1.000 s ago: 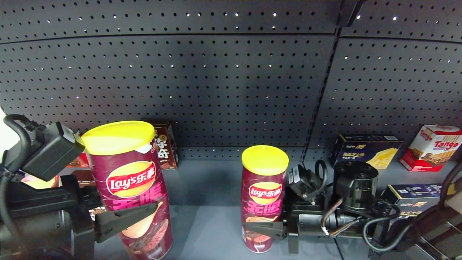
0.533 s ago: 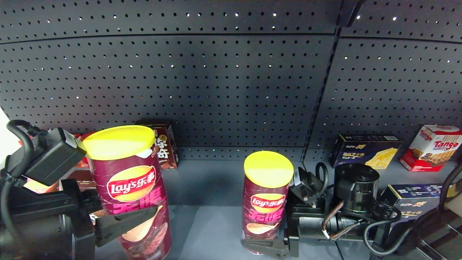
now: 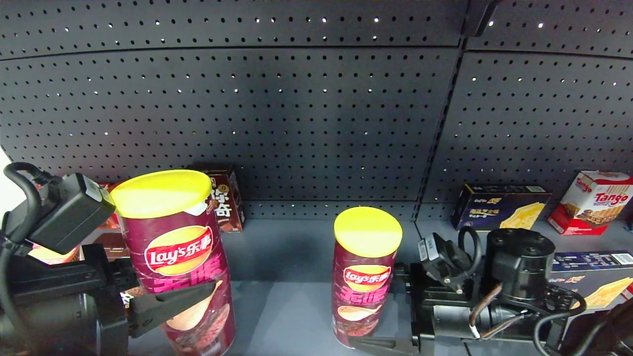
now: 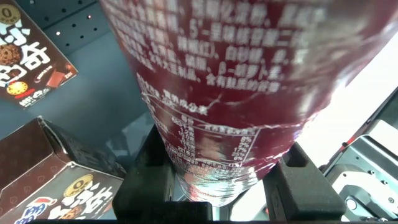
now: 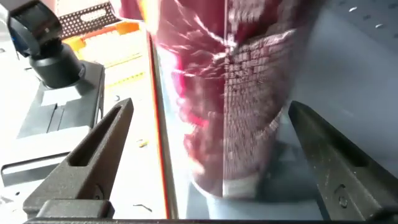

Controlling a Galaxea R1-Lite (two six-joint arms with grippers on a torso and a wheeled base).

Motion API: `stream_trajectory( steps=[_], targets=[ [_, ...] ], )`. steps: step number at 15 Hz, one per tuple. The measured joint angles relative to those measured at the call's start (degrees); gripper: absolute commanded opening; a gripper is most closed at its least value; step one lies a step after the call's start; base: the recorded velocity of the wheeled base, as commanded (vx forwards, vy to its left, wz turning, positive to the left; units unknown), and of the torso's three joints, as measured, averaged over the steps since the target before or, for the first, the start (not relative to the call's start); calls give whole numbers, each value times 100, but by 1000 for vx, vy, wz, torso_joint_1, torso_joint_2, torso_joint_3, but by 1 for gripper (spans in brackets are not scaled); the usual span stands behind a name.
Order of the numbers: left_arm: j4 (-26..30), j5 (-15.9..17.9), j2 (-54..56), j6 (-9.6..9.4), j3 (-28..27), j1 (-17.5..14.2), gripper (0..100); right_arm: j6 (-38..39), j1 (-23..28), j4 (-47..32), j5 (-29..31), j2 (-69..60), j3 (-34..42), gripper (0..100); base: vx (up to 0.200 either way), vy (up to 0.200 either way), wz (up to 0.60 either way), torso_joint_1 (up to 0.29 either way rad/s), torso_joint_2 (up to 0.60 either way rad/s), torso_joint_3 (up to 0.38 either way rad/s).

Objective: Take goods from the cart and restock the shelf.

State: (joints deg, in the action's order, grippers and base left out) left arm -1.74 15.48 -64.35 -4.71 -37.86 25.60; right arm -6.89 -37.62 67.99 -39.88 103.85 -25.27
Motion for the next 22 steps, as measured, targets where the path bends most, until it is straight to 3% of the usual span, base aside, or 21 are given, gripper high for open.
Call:
stream_trajectory(
  steps=[10, 13, 18, 22],
  targets=[
    [0, 4, -22, -7, 29, 6, 0, -2, 262, -317, 195, -1758, 813, 100, 0, 0, 0, 0, 0, 0],
    [0, 6, -33, -5, 27, 6, 0, -4, 267, -440, 208, -2059, 775, 100, 0, 0, 0, 0, 0, 0],
    [-238, 13, -140, -7, -50, 11, 0, -4, 265, -1686, 673, -2781, 408, 100, 0, 0, 0, 0, 0, 0],
    [-246, 13, -260, -11, -150, 39, 0, 27, 375, -1738, 873, -3198, 466, 100, 0, 0, 0, 0, 0, 0]
  ],
)
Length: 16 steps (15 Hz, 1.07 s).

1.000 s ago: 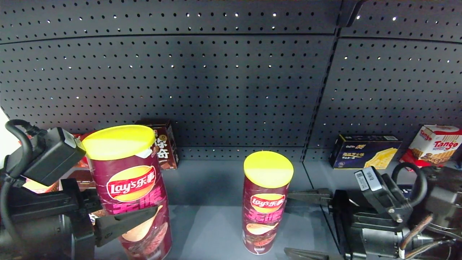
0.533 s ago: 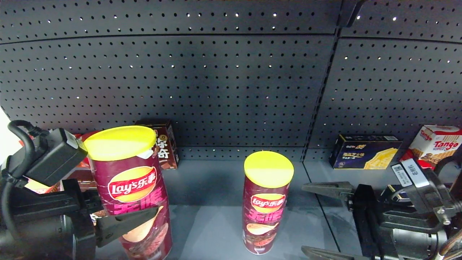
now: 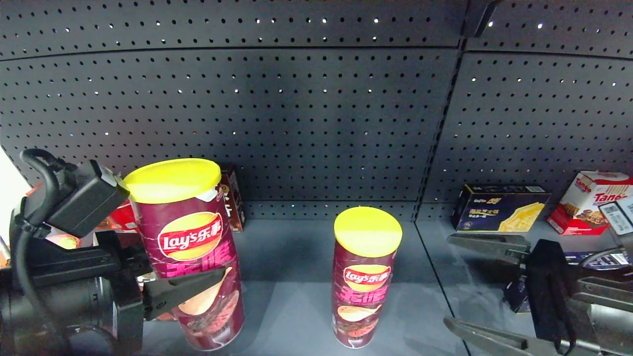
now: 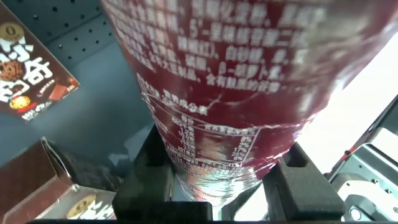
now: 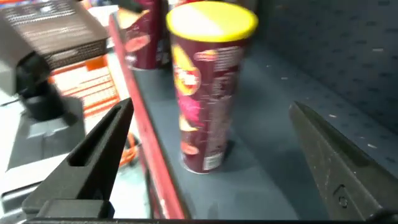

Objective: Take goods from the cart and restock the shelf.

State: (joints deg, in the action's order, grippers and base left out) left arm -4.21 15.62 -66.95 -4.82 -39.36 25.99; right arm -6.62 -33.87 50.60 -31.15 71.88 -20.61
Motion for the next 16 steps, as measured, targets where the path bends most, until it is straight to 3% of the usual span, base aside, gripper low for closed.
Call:
stream_trajectory(
  steps=[6, 14, 16],
  targets=[
    [-61, -16, -419, -9, -495, 11, 0, 115, 529, 0, 213, -219, -44, 100, 0, 0, 0, 0, 0, 0],
    [-1330, 56, -1629, -57, -929, 245, 0, 239, 884, -11, 466, -390, -11, 100, 0, 0, 0, 0, 0, 0],
    [-1506, 272, -1959, -99, -1130, 251, 0, 239, 887, -11, 461, -379, -2, 100, 0, 0, 0, 0, 0, 0]
  ],
)
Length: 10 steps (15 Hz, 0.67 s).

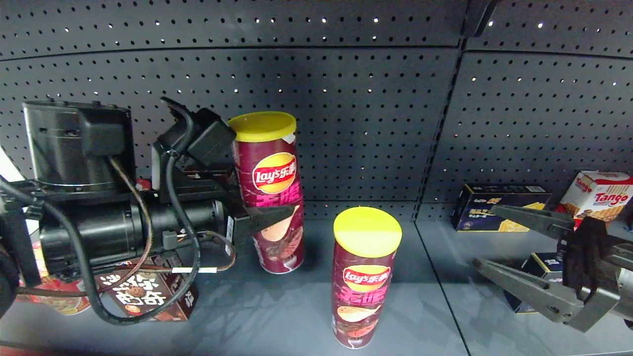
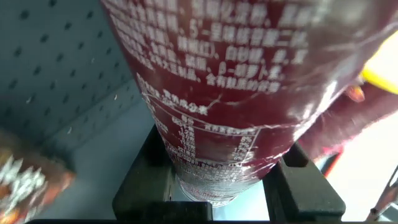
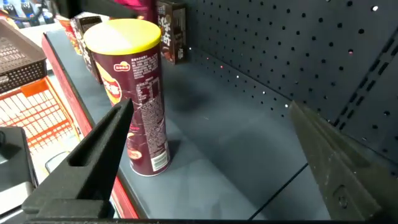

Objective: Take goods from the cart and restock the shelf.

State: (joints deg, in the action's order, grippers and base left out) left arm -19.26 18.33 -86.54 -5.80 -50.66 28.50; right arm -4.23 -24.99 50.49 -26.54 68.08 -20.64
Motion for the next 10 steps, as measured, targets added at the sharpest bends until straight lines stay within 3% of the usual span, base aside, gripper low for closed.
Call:
stream_trajectory(
  steps=[2, 5, 8, 10],
  targets=[
    [-127, 407, -347, 1, -269, -116, 0, 2, 5, 2, -6, 11, 16, 100, 0, 0, 0, 0, 0, 0],
    [-460, 618, -866, 12, -614, -232, 0, 2, 11, 0, -6, 13, 22, 100, 0, 0, 0, 0, 0, 0],
    [-877, 1122, -1385, -2, -890, -356, 0, 2, 16, 2, -15, 24, 20, 100, 0, 0, 0, 0, 0, 0],
    [-907, 1165, -1654, -16, -1104, -369, 0, 2, 13, 0, -28, 38, 20, 100, 0, 0, 0, 0, 0, 0]
  ],
)
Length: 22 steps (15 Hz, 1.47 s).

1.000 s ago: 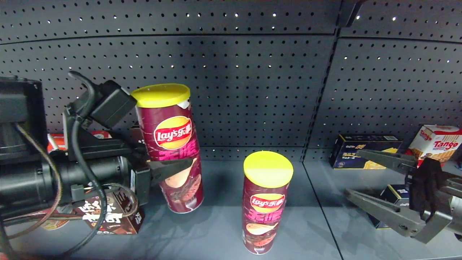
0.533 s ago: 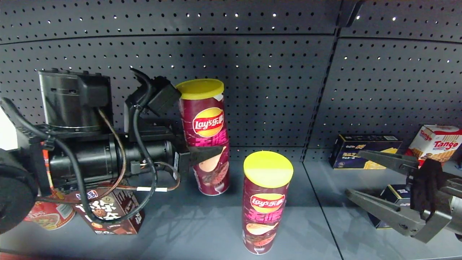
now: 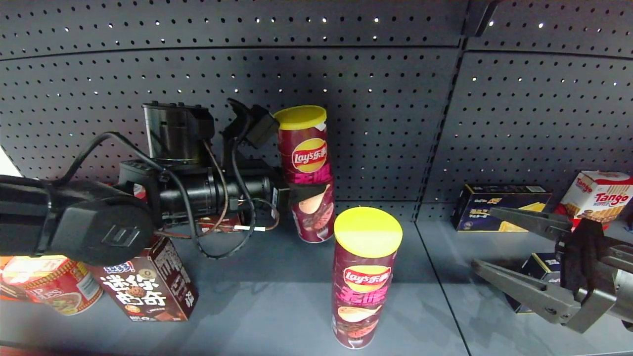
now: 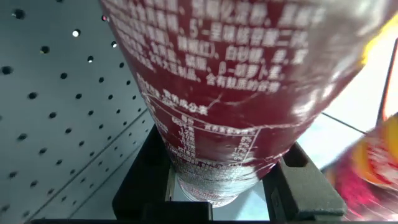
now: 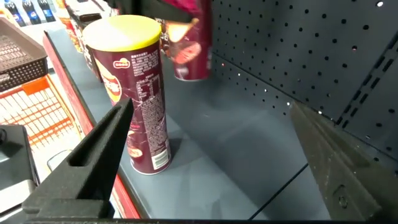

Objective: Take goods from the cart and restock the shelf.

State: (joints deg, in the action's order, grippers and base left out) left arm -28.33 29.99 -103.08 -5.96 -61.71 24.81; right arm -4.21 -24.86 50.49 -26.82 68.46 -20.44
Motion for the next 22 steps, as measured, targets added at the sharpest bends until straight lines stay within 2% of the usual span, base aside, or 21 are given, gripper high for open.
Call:
stream_trajectory(
  steps=[4, 9, 13, 22],
  targets=[
    [-5, 17, -422, -11, -290, 27, 0, 2, 30, 9, -9, 11, -9, 100, 0, 0, 0, 0, 0, 0],
    [20, -40, -610, -20, -383, 84, 0, 0, 105, 11, -33, 13, -11, 100, 0, 0, 0, 0, 0, 0],
    [26, -35, -783, -205, -595, 105, 0, 2, 110, 11, -30, 6, -2, 100, 0, 0, 0, 0, 0, 0],
    [15, -21, -1167, -205, -942, 328, 0, 0, 105, 11, -38, -5, -15, 100, 0, 0, 0, 0, 0, 0]
  ],
)
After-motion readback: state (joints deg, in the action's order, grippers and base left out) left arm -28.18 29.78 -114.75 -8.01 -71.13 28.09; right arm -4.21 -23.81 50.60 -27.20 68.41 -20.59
